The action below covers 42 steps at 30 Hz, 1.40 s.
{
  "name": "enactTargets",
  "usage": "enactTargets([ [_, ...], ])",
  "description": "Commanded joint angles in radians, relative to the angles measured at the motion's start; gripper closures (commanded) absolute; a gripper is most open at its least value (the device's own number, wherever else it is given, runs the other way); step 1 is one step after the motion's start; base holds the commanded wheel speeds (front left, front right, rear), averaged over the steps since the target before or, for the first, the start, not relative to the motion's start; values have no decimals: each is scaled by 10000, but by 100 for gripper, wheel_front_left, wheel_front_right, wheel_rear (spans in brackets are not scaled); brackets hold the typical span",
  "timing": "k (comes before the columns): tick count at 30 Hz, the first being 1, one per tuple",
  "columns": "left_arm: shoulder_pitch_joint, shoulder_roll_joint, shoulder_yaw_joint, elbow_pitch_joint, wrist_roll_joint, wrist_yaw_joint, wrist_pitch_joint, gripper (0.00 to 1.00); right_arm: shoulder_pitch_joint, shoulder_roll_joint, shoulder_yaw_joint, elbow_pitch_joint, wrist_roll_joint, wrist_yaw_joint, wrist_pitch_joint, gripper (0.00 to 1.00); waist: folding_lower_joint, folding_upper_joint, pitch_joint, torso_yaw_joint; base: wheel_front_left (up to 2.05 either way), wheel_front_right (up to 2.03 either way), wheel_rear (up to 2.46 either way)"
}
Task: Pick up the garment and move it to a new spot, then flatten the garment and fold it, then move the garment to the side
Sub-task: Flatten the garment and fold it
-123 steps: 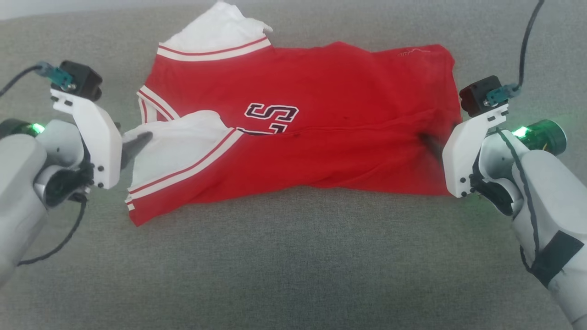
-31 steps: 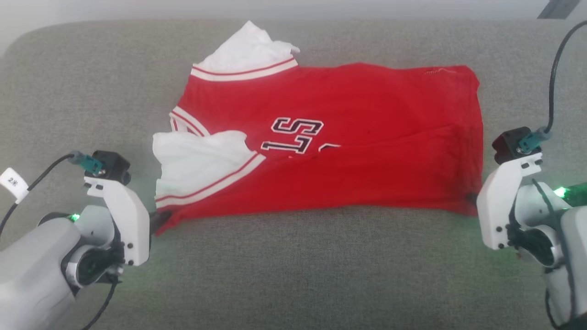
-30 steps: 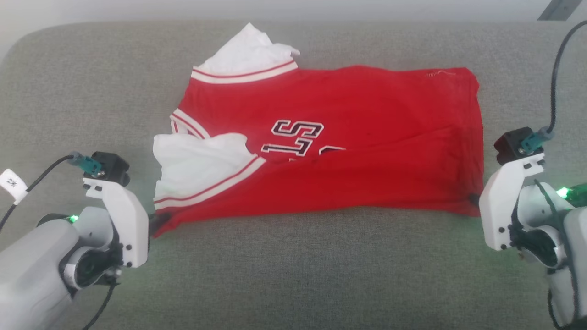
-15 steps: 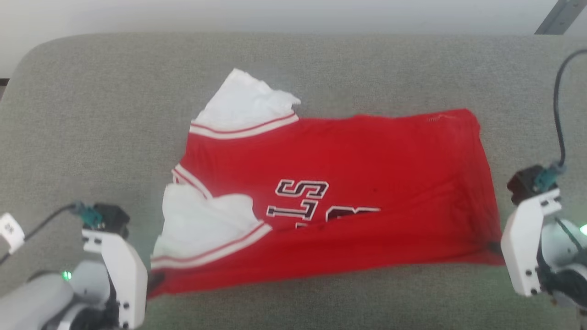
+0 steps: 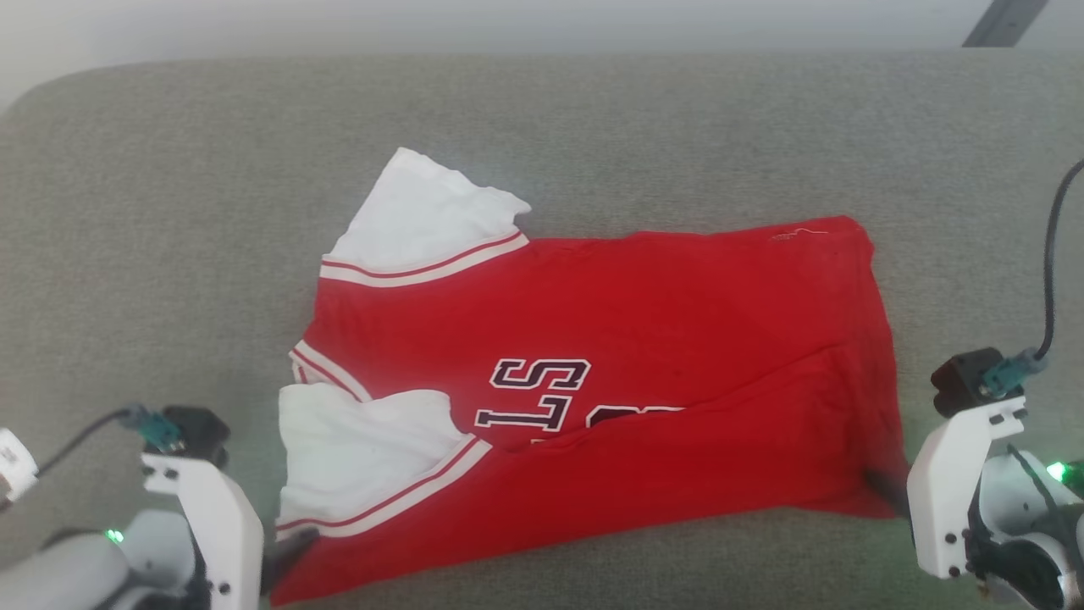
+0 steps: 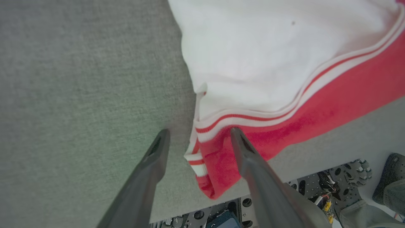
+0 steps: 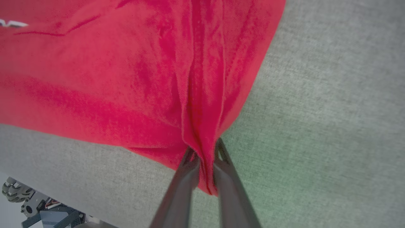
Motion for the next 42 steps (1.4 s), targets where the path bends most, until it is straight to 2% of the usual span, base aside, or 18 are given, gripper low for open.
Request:
enactTargets([
  [1, -223, 185, 123, -142, 112, -73, 54, 0, -185, 95, -58, 66, -99, -19, -217, 0, 0, -1, 3, -121, 0, 0, 0],
  [8, -1167, 1179, 632, -1066, 638, 103, 276, 0, -641, 315, -204, -289, -275, -19, -1194, 0, 0, -1, 110, -544, 0, 0, 0],
  [14, -2435, 1390, 1128, -1031, 1110, -174, 637, 0, -1484, 839, -296, -926, -668, -18, -2910, 0, 0, -1, 382, -1049, 0, 0, 0],
  [16, -2917, 1261, 1270, -728, 1279, -396, 765, 0, -1820, 945, -205, -1045, -1038, -13, -3696, 0, 0, -1, 500, -1252, 0, 0, 0],
  [17, -2917, 1261, 1270, -728, 1279, -396, 765, 0, -1820, 945, -205, -1045, -1038, -13, -3696, 0, 0, -1, 500, -1252, 0, 0, 0],
  [20, -3579, 1106, 1360, -103, 1518, -780, 1004, 0, -2354, 1207, 18, -1174, -1603, -13, -5009, 0, 0, -1, 728, -1613, 0, 0, 0],
  [30, -5351, 267, 1616, 2527, 2006, -1981, 1283, 0, -3554, 2170, 657, -417, -3097, -16, -8974, 0, 0, -1, 1591, -2710, 0, 0, 0],
  [36, -5965, -294, 1437, 3968, 2221, -2527, 1614, 0, -3628, 2434, 880, 363, -3439, -18, -9802, 0, 0, -1, 1894, -3019, 0, 0, 0],
  [42, -6483, -860, 1285, 5407, 2173, -2698, 2239, 0, -3714, 2557, 1037, 780, -3346, -18, -9819, 0, 0, -1, 2154, -3174, 0, 0, 0],
])
